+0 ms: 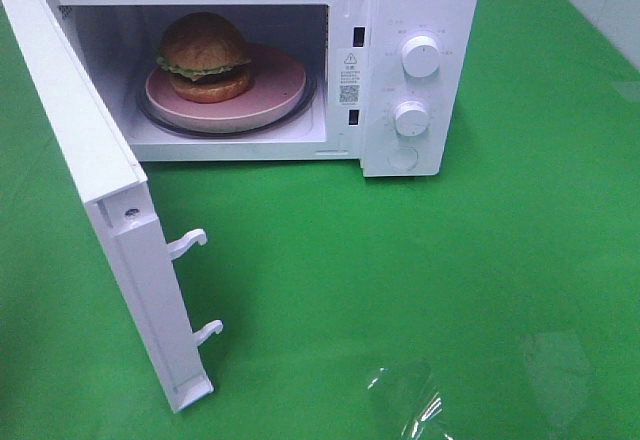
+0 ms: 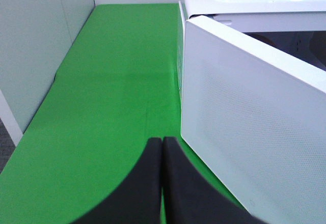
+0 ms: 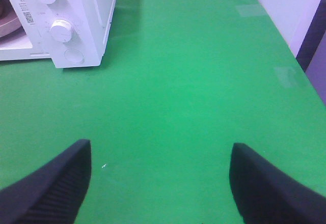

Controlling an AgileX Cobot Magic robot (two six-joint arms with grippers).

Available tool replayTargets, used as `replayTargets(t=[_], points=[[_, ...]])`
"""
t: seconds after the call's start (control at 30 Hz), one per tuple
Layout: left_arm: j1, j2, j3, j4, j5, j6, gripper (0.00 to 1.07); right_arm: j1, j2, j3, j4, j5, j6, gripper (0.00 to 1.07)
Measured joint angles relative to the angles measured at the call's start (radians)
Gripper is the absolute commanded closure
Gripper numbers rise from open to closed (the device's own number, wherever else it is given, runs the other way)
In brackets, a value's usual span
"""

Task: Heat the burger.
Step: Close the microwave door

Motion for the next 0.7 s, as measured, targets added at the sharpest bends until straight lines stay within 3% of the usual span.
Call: replayTargets(t=[0.03,0.13,0.27,0.7], points=[[0.000,0.010,0.053,-0.005,-0.092,0.000,1.07,0.000,0.000,0.000,0.000,0.000,0.000,0.34],[0.000,0.015,0.079,-0.013,-0.135,0.000,1.07,0.000,0.000,0.000,0.000,0.000,0.000,0.34],[0.000,0.052,0.198,-0.051,-0.364,0.000,1.07,0.000,0.000,0.000,0.000,0.000,0.000,0.34],[0.000,0.296,0.233,-0.071,-0.594,-0.027,1.07,0.000,0.000,0.000,0.000,0.000,0.000,0.34]])
